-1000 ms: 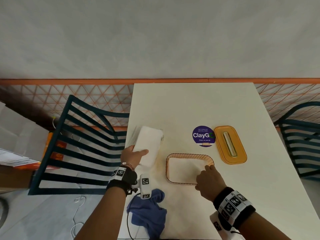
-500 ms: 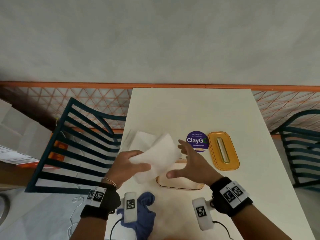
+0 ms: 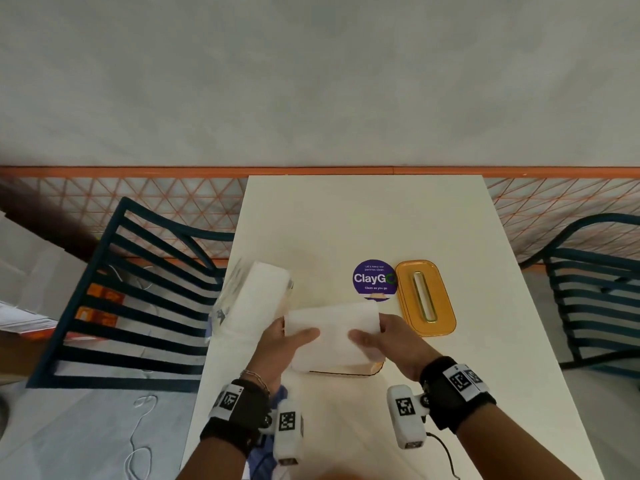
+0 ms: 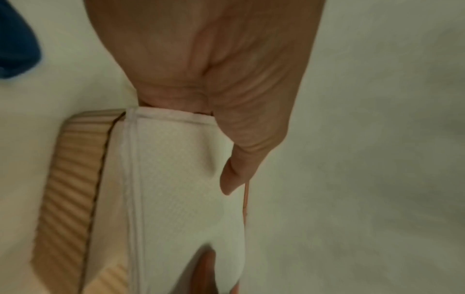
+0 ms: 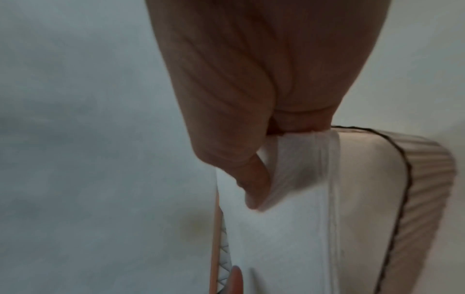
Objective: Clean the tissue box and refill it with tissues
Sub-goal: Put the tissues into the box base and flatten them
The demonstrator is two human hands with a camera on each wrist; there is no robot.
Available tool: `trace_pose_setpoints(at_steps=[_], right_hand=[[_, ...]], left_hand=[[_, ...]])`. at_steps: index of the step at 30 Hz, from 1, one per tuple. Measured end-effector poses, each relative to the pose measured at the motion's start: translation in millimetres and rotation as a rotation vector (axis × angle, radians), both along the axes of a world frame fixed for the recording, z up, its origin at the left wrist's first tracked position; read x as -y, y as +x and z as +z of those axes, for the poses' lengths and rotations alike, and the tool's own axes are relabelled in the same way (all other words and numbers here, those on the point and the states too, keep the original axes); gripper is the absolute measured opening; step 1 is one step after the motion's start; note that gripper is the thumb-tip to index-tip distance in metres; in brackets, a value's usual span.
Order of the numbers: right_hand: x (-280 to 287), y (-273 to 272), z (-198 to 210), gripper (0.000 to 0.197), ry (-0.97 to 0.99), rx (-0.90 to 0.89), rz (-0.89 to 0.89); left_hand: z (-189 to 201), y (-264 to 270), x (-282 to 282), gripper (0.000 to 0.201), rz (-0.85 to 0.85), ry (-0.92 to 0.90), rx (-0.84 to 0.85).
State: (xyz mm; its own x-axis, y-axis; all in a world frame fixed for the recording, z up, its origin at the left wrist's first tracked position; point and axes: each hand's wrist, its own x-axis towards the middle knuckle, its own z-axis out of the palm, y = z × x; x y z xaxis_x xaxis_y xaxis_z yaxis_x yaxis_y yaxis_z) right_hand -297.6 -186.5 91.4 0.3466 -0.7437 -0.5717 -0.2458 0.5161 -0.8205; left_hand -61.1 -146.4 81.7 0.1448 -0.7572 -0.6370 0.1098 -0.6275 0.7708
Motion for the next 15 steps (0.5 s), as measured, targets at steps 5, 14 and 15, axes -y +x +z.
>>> trace_pose_setpoints(at_steps=[5, 14, 15], right_hand=[[-6, -1, -23, 0.023, 0.079, -0.054, -0.018], [-6, 16, -28, 0.042, 0.073, -0.174, -0.067], [-6, 17, -29, 0.042, 0.07, -0.178, -0.068]], left_hand=[[-15, -20, 0, 0.064, -0.027, 0.089, 0.207], [-7, -37, 18, 0.065, -0.202, 0.171, 0.343], [-6, -38, 19, 0.06, -0.206, 0.174, 0.349]])
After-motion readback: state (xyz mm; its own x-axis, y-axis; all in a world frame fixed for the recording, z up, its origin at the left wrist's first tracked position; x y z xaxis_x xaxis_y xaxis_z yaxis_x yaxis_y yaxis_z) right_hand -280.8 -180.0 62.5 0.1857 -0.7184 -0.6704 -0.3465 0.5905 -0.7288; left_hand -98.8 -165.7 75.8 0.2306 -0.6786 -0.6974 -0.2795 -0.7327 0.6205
